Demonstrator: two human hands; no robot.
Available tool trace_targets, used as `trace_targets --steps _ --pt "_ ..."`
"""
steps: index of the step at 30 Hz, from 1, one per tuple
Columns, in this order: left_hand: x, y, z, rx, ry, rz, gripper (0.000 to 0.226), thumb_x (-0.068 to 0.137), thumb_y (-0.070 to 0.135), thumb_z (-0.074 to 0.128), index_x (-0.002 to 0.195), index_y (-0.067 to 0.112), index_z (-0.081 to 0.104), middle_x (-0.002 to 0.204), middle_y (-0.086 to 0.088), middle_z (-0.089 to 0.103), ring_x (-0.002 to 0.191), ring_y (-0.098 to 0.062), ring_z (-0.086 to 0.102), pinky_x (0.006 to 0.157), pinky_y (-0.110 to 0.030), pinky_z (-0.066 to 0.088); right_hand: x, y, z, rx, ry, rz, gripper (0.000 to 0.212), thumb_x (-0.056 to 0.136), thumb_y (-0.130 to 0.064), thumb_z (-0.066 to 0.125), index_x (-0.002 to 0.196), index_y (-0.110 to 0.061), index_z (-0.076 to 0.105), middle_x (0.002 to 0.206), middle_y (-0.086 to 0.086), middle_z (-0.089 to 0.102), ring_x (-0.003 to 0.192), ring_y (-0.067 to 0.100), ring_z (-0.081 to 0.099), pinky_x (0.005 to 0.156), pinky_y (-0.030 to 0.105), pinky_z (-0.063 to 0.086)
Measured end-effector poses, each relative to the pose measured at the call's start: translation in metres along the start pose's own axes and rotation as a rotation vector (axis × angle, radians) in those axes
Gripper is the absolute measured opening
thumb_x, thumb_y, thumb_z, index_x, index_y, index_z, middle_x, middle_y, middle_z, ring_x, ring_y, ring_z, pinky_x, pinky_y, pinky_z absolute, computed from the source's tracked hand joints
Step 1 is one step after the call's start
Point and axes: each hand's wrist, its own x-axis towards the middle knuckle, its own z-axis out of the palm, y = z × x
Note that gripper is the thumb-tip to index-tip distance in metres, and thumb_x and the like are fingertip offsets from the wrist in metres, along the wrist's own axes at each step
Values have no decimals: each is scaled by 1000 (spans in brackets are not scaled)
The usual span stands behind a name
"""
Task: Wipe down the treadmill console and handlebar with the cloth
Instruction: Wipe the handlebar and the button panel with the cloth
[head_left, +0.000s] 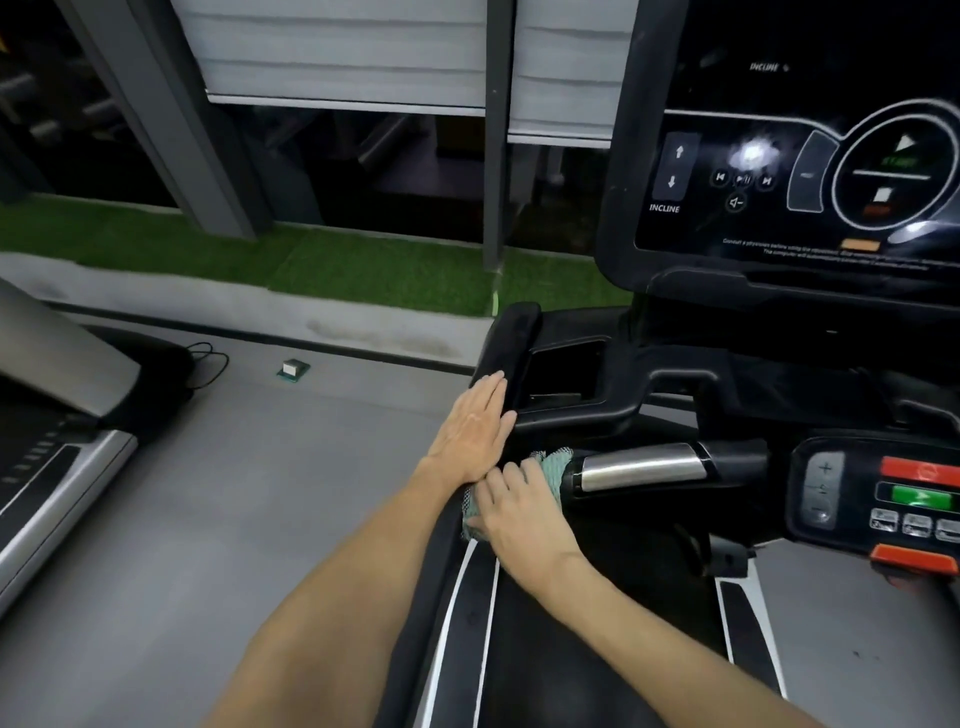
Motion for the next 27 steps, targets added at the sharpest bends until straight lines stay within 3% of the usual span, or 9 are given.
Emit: trace_targets --steps 3,6,8,12,15,19,21,25,27 --pt "3 -2 5 -59 7 -7 51 105 23 32 150 0 26 158 -12 25 147 -22 21 121 -35 16 -10 7 4 44 54 -66 37 91 -31 55 118 -6 56 97 7 56 88 26 49 90 40 38" --pt "3 -5 4 -82 6 -22 50 105 22 32 150 0 28 158 -12 27 146 -21 22 122 -34 16 -23 26 5 22 147 -155 54 88 -26 56 136 -3 47 119 11 56 111 32 51 103 44 39" --pt "3 -4 4 -67 6 -25 50 105 23 31 150 1 26 159 -11 25 147 -21 20 122 -34 14 -28 28 0 -22 147 -106 58 86 -27 59 137 -2 48 126 14 56 119 34 51 106 47 38" --pt "1 0 4 -45 8 -27 51 106 24 31 151 2 25 159 -10 23 147 -21 19 122 -32 12 -15 -11 1 -103 65 -32 47 89 -20 52 126 8 52 108 21 54 105 39 46 102 52 35" --pt "3 -2 4 -64 16 -13 50 105 23 32 151 2 25 159 -10 24 147 -20 19 122 -33 13 -11 -20 7 -83 85 3 46 89 -17 51 125 12 52 110 24 57 109 42 49 104 51 37" --pt "0 -3 3 -73 20 3 51 106 23 32 151 3 25 159 -10 23 148 -19 18 122 -32 12 -17 5 9 -43 208 -124 50 86 -18 55 131 3 50 108 12 58 104 31 52 100 40 40" --pt "-1 -4 3 -66 19 10 51 106 23 31 152 3 24 160 -9 23 148 -19 18 122 -31 11 -26 21 4 -24 210 -150 59 80 -19 61 134 2 49 117 13 58 111 32 54 102 40 42" --pt "-2 -4 4 -59 16 -6 51 106 23 32 151 2 24 160 -9 22 148 -20 18 122 -30 9 -51 60 -11 31 220 -13 62 69 -11 52 130 0 56 125 16 60 115 35 56 102 44 42" --pt "-1 -2 3 -52 13 -21 51 106 24 31 152 3 24 160 -8 22 148 -19 17 122 -31 9 -68 83 -10 51 253 87 47 83 -11 51 128 0 56 120 15 59 109 36 56 97 43 39"
